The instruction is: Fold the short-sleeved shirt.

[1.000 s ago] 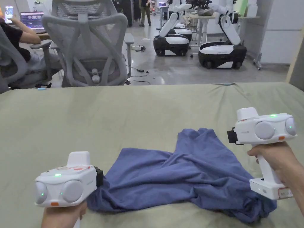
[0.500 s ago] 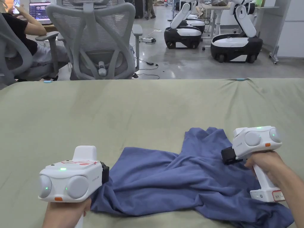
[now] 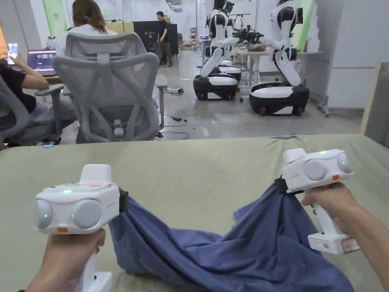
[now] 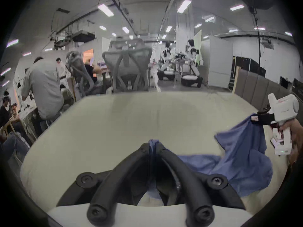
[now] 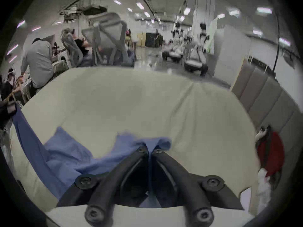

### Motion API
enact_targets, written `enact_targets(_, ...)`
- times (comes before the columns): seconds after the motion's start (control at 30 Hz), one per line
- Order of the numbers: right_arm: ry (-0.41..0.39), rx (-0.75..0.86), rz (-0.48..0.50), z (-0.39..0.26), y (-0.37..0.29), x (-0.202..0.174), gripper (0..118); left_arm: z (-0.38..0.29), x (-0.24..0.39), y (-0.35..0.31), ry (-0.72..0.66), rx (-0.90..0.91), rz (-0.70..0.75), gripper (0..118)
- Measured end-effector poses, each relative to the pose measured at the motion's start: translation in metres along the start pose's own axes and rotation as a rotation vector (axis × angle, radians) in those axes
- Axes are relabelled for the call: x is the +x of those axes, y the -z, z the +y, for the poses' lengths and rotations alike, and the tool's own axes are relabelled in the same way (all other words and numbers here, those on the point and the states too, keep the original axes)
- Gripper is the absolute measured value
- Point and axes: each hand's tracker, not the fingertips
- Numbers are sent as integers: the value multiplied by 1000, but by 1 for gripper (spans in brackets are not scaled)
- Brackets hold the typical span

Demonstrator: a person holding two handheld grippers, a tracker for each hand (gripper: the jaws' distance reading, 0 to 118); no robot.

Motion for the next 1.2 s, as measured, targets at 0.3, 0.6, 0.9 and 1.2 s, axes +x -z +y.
enact_targets(0.3, 20, 291, -173, 140, -95, 26, 2, 155, 7, -8, 42, 170, 49, 4)
enact_targets(0.6, 61, 505, -261, 251, -144, 47, 2, 272, -7, 6, 73, 245, 180, 4)
enact_targets(0.9, 77, 681, -342, 330, -162, 62, 2, 337, -34, 20, 25, 311, 238, 4)
enact_targets(1.2, 110, 675, -342, 312, -148, 64, 2, 333, -39, 67, -11, 332, 223, 4)
